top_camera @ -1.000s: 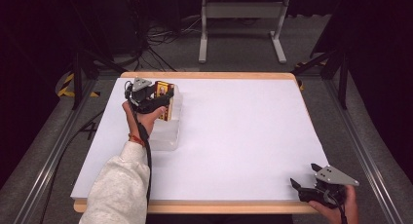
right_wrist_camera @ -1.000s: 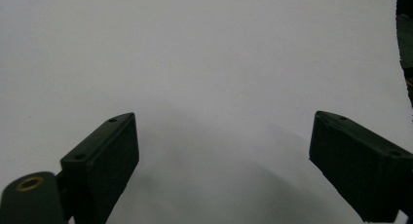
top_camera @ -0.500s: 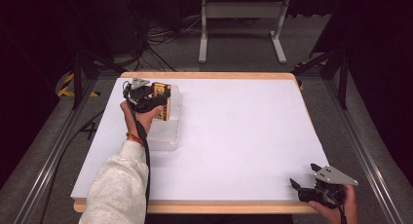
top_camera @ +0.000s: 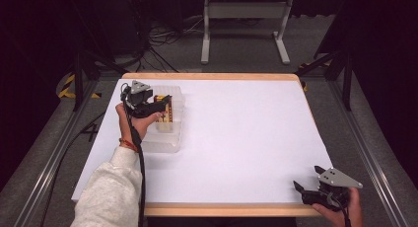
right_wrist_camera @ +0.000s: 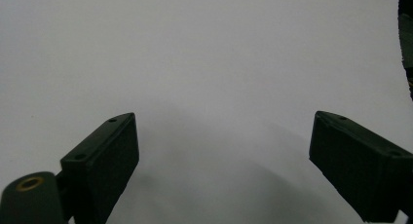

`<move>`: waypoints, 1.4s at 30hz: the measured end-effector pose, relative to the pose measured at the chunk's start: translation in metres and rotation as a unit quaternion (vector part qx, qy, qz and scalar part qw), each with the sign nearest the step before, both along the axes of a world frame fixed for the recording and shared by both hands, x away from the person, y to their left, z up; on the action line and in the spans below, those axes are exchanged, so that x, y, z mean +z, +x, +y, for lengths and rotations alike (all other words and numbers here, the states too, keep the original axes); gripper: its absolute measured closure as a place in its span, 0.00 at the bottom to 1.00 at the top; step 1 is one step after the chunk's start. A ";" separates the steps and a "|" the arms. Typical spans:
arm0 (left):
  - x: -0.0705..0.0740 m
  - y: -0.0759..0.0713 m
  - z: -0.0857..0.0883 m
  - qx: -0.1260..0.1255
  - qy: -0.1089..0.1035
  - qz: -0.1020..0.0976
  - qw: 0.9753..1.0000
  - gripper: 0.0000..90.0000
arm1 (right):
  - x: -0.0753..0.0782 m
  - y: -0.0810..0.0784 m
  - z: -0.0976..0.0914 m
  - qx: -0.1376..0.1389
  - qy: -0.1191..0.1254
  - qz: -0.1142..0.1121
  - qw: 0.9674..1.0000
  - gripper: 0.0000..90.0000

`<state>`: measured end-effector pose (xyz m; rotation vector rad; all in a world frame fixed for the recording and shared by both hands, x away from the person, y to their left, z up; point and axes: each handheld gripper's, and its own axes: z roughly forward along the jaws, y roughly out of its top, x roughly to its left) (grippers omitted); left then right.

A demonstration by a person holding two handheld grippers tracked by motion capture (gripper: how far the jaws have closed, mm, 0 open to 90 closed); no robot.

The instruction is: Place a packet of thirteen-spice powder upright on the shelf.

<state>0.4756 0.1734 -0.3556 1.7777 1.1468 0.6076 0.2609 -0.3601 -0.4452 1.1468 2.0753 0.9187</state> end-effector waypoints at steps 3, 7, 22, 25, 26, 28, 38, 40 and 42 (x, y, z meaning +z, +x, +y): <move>-0.002 0.000 0.002 0.000 0.002 0.004 1.000 0.34 | 0.000 0.000 0.000 -0.001 0.001 0.001 1.000 0.13; -0.003 0.000 0.003 -0.005 -0.002 0.009 1.000 0.33 | 0.000 0.000 0.000 0.000 0.000 0.000 1.000 0.13; 0.012 -0.019 0.002 -0.047 0.013 -0.012 0.999 0.30 | 0.001 0.000 -0.001 0.000 0.000 -0.002 1.000 0.13; 0.015 -0.024 0.001 -0.059 0.019 -0.018 0.998 0.29 | 0.001 0.000 -0.001 0.000 0.000 -0.002 1.000 0.13; 0.015 -0.027 0.000 -0.068 0.023 -0.018 0.997 0.29 | 0.001 0.000 -0.001 0.000 0.000 -0.002 1.000 0.13; 0.016 -0.031 -0.001 -0.078 0.028 -0.019 0.996 0.28 | 0.001 -0.001 -0.001 0.000 0.000 -0.002 1.000 0.13; 0.017 -0.051 -0.007 -0.115 0.032 -0.029 0.992 0.27 | 0.001 -0.001 0.000 0.000 -0.002 -0.003 1.000 0.13; 0.016 -0.057 -0.010 -0.128 0.031 -0.031 0.991 0.27 | 0.001 -0.001 0.000 0.000 -0.001 -0.002 1.000 0.13; 0.016 -0.059 -0.012 -0.129 0.032 -0.034 0.991 0.27 | 0.001 -0.001 0.000 0.000 -0.001 -0.002 1.000 0.13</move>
